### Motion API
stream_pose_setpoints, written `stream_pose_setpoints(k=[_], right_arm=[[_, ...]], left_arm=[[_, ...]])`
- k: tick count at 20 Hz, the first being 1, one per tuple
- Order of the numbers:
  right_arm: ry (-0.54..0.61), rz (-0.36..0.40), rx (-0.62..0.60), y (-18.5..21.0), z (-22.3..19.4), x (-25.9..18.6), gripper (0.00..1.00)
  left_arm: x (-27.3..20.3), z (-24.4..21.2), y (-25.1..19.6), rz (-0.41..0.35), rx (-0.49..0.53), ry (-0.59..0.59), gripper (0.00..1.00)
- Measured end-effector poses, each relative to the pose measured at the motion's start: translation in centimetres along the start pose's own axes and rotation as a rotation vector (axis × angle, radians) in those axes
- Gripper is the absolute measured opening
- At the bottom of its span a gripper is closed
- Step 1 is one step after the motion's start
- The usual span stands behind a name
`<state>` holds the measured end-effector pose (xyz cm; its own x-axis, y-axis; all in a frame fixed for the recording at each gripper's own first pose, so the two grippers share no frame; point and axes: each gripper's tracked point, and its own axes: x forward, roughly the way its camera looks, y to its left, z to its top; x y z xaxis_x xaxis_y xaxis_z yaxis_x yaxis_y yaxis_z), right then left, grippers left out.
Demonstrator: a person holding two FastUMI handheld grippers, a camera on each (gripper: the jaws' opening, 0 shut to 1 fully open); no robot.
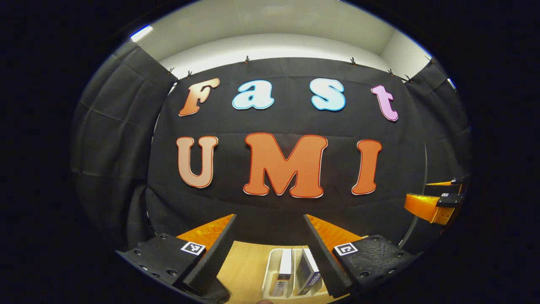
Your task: Open the schoolbag, grab two books from the bookshelf and put them into the schoolbag.
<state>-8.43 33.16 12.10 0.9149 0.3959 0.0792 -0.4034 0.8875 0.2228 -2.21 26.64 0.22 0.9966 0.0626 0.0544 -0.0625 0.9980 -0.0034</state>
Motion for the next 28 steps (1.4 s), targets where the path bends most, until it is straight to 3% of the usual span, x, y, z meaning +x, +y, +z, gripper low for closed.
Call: stream_pose_setpoints(k=[3,6,10,12,13,14,21,26,28], right_arm=[[-0.019,-0.095,0.022,-0.2,-0.3,0.4,0.95],[0.002,-0.137,0.080,1.0,-1.0,0.7,0.94],[0.017,-0.199,0.066,0.3,-1.4,1.0,0.95],[0.016,-0.196,0.055,0.3,-1.4,1.0,0.95],[0.016,-0.184,0.050,0.5,-1.4,1.1,0.89],[0.013,-0.177,0.041,0.8,-1.4,1.1,0.94],[0.021,-0.066,0.036,5.1,-2.0,0.5,0.95],[-0.034,-0.053,0.007,6.0,-0.7,-0.5,0.94],[-0.044,-0.107,-0.022,3.4,0.2,-0.5,0.94]], left_arm=[[0.8,0.7,1.6,-0.032,0.018,-0.044,0.94],[1.8,0.4,2.5,-0.085,0.040,-0.058,0.94],[2.9,-0.6,4.6,-0.081,0.041,-0.046,0.94],[3.0,-1.2,5.2,-0.071,0.046,-0.029,0.94],[3.0,-1.4,5.5,-0.065,0.047,-0.018,0.94],[2.9,-1.7,5.7,-0.055,0.050,-0.009,0.95],[1.8,-2.7,5.9,-0.006,0.099,0.015,0.95],[1.8,-3.4,4.8,-0.042,0.111,0.031,0.95],[2.0,-3.5,5.0,-0.044,0.110,0.032,0.96]])
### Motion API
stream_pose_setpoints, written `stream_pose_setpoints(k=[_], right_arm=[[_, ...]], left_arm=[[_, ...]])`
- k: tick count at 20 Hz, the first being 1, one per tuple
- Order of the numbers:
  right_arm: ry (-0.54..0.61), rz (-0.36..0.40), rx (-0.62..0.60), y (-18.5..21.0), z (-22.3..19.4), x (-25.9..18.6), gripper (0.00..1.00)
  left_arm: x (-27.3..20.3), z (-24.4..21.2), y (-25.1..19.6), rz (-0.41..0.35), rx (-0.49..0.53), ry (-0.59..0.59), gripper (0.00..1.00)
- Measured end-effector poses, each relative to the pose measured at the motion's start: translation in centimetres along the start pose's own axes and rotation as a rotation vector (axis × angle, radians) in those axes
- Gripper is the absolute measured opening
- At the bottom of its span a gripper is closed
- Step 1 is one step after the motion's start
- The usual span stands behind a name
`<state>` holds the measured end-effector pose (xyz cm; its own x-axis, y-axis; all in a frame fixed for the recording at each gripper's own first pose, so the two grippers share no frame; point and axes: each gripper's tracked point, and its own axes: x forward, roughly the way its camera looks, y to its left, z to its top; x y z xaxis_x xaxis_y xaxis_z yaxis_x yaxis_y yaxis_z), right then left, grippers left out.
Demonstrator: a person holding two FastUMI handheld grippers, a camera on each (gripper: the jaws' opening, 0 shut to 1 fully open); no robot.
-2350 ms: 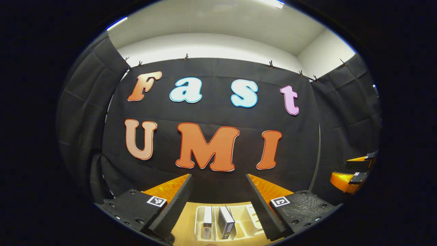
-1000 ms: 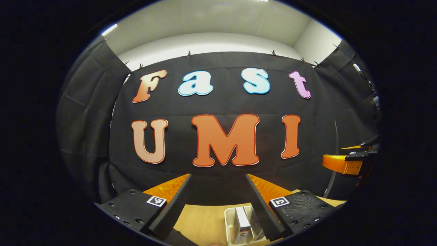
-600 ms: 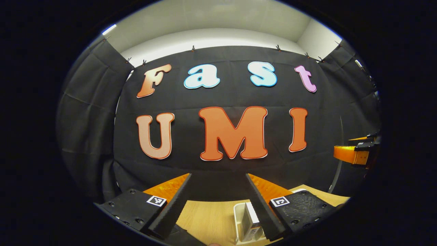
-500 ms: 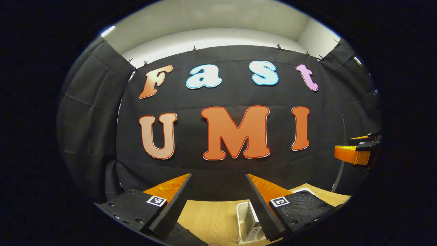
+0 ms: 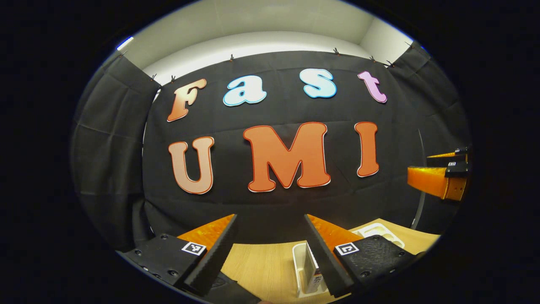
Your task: Open the schoolbag, grab two books from the bookshelf and put them into the schoolbag.
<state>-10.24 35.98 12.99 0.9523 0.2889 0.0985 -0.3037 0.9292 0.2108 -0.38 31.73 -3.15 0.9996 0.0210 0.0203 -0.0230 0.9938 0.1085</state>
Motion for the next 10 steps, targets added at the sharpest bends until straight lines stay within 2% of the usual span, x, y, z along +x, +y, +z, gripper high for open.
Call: stream_pose_setpoints(k=[3,6,8,10], right_arm=[[-0.027,-0.156,-0.045,-7.0,2.3,0.2,0.94],[-0.086,-0.303,-0.165,-13.6,6.1,-0.8,0.94],[-0.111,-0.377,-0.234,-17.3,8.6,-1.9,0.94],[-0.127,-0.415,-0.245,-19.2,10.8,-2.8,0.94]], left_arm=[[0.1,-0.4,-0.1,-0.005,-0.019,0.001,0.94],[0.4,-1.2,-0.2,-0.001,-0.034,0.014,0.94],[0.5,-1.5,-0.8,-0.005,-0.037,0.020,0.94],[0.5,-1.5,-1.5,-0.014,-0.036,0.019,0.94]])
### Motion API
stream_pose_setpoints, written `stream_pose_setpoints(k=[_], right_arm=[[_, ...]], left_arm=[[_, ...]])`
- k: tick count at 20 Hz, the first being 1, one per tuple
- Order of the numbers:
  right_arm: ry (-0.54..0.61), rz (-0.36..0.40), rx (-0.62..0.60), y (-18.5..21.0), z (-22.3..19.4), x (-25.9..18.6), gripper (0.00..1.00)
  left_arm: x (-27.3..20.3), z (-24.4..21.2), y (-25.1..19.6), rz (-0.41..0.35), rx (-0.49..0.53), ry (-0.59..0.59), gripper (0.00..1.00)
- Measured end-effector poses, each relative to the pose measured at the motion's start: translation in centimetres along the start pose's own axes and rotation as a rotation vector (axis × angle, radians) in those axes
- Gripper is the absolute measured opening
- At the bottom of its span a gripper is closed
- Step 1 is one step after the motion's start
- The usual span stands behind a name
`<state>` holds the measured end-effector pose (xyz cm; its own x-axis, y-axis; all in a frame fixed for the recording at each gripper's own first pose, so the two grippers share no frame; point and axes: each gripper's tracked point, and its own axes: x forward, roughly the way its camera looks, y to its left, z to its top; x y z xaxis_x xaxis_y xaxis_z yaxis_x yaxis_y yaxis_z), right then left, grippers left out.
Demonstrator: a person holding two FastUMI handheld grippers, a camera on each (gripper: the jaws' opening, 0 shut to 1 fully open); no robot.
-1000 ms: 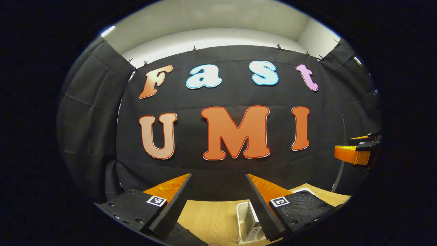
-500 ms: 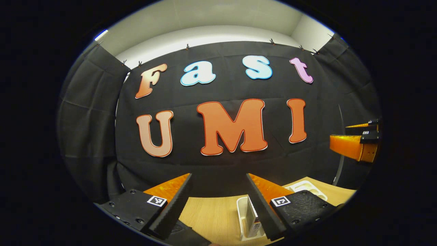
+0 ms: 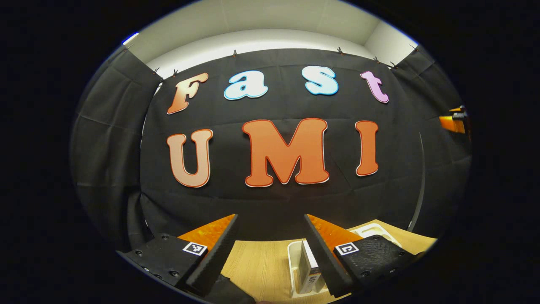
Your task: Open the schoolbag, grab two books from the bookshelf and put them into the schoolbag.
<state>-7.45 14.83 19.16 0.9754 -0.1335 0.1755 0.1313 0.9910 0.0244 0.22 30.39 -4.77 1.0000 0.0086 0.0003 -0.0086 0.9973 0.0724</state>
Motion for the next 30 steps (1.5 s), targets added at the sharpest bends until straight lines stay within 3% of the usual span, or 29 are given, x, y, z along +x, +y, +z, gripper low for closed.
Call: stream_pose_setpoints(k=[3,6,9,11,12,13,14,15,17,20,24,27,30], right_arm=[[-0.007,0.029,0.037,0.1,1.7,-0.6,0.94],[-0.052,0.016,-0.086,-1.4,3.0,-1.6,0.94],[-0.116,-0.085,-0.223,-4.9,6.4,-2.6,0.94],[-0.136,-0.085,-0.162,-4.2,7.7,-3.3,0.94],[-0.135,-0.045,-0.140,-2.8,7.7,-3.6,0.94],[-0.121,-0.028,-0.149,-1.7,7.1,-3.8,0.84],[-0.104,-0.023,-0.159,-1.1,6.5,-4.1,0.94],[-0.101,0.009,-0.169,0.0,6.0,-4.2,0.94],[-0.087,-0.010,-0.175,0.3,5.9,-4.4,0.97],[-0.035,0.118,-0.004,6.9,4.3,-5.9,0.94],[0.035,0.278,0.029,14.9,0.7,-7.7,0.95],[0.059,0.356,0.048,18.8,-0.6,-8.5,0.95],[0.115,0.444,0.106,22.5,-2.8,-9.4,0.95]], left_arm=[[0.2,0.2,-1.0,-0.016,-0.003,-0.002,0.94],[0.5,0.4,-1.5,-0.034,0.006,-0.006,0.94],[1.0,0.3,-2.2,-0.065,-0.006,-0.004,0.94],[1.1,0.0,-2.5,-0.079,-0.022,0.003,0.94],[1.0,-0.2,-2.4,-0.081,-0.025,0.005,0.94],[0.9,-0.2,-2.1,-0.077,-0.020,0.005,0.96],[0.7,0.0,-1.4,-0.069,-0.015,0.000,0.96],[0.8,-0.1,-0.9,-0.068,-0.006,0.003,0.96],[0.3,-0.1,0.6,-0.051,0.013,-0.002,0.94],[-1.0,-2.0,3.7,-0.007,0.053,0.017,0.94],[-3.1,-6.3,8.0,0.035,0.158,0.114,0.94],[-4.4,-10.1,10.6,0.032,0.354,0.189,0.94],[-5.9,-15.9,12.3,0.010,0.545,0.336,0.98]])
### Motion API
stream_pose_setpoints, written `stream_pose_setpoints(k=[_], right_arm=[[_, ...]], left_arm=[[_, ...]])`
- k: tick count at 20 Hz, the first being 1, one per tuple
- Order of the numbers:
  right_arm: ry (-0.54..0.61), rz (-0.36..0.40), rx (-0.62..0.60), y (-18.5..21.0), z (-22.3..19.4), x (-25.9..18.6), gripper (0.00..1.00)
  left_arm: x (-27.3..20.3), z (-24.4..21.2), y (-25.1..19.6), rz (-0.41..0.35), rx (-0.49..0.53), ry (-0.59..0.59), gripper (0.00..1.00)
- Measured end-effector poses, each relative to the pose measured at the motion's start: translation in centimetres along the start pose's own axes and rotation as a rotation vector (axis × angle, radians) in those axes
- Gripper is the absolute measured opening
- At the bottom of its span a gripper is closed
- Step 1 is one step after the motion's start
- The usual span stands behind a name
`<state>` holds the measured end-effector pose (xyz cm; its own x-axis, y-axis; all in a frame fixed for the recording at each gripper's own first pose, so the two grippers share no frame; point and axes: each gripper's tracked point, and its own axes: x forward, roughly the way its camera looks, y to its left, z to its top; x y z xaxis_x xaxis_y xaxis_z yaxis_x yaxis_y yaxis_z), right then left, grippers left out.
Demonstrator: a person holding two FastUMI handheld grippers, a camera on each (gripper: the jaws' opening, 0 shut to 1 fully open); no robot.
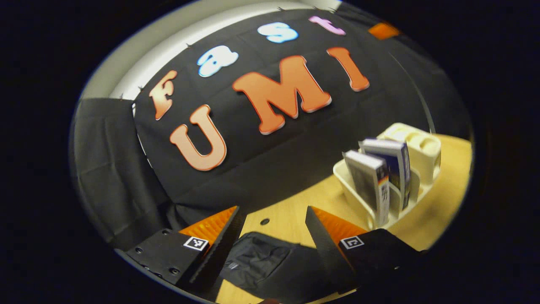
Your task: Open the schoolbag, grab two books from the bookshelf and put them into the schoolbag.
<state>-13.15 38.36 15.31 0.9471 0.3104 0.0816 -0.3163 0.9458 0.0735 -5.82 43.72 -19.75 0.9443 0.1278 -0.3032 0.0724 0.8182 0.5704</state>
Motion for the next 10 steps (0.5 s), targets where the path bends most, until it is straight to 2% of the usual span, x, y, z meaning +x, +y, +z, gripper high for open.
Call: stream_pose_setpoints(k=[2,5,10], right_arm=[[0.041,0.030,0.021,1.3,-1.8,0.5,0.95],[0.080,0.039,0.031,1.1,-3.6,1.1,0.95],[0.101,0.019,0.025,-0.2,-5.2,1.6,0.95]], left_arm=[[-0.1,-3.2,-2.3,-0.030,0.099,0.055,0.97],[-0.5,-7.4,-6.1,-0.081,0.238,0.114,0.96],[-1.0,-12.8,-10.7,-0.155,0.320,0.237,0.96]])
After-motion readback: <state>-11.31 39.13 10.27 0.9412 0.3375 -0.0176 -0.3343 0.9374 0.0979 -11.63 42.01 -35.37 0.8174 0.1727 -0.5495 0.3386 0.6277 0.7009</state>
